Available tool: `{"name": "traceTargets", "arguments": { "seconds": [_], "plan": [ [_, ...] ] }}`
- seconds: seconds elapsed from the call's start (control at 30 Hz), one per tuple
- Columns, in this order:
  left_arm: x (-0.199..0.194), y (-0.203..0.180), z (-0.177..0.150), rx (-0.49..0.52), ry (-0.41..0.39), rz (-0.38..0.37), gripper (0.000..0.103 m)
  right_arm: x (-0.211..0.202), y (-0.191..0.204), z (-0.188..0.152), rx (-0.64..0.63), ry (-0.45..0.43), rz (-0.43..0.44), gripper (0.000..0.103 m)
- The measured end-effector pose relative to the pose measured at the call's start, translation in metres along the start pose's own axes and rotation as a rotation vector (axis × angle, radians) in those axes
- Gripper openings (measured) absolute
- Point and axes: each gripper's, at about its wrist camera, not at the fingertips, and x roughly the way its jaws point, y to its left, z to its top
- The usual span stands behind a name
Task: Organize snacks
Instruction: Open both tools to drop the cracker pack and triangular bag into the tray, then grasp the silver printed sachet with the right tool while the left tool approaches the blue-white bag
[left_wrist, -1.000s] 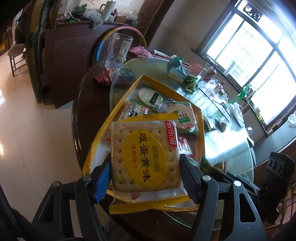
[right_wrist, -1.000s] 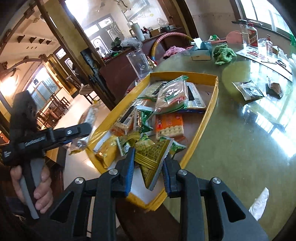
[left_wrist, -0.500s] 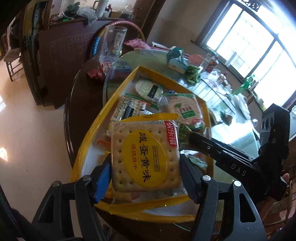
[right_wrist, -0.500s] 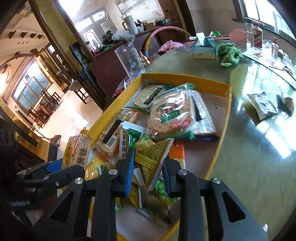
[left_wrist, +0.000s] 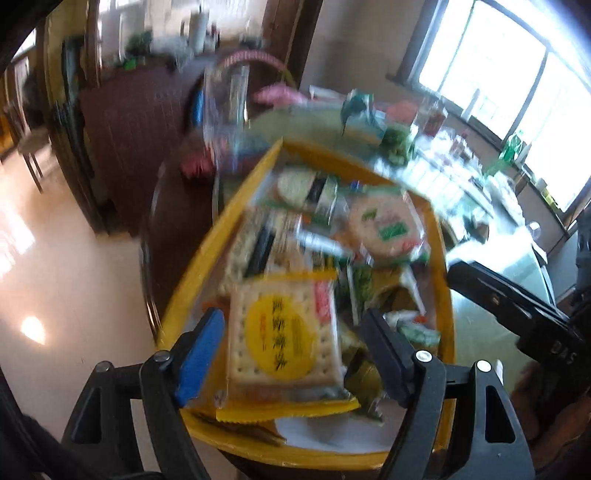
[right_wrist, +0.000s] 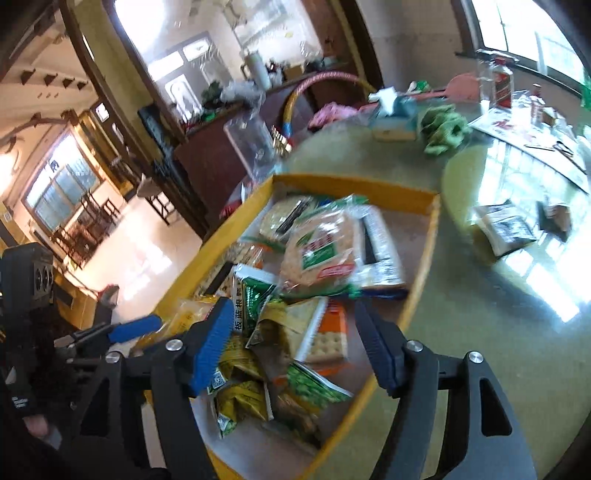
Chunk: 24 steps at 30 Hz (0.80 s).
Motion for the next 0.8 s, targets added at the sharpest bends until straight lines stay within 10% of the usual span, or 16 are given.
{"name": "traceTargets", "arguments": {
  "seconds": [0.4, 0.8],
  "plan": [
    [-0.025, -0.086, -0.006, 0.133, -0.105, -0.076, 0.078, -0.081, -0.079, -0.021, 0.106, -0.133, -0.093, 0.080],
    [-0.008, -0.165, -0.007, 0.317, -0.027, -0.145, 0.078, -0.119, -0.179, -0.024, 0.234, -0.117, -0.143, 0.081]
  ]
}}
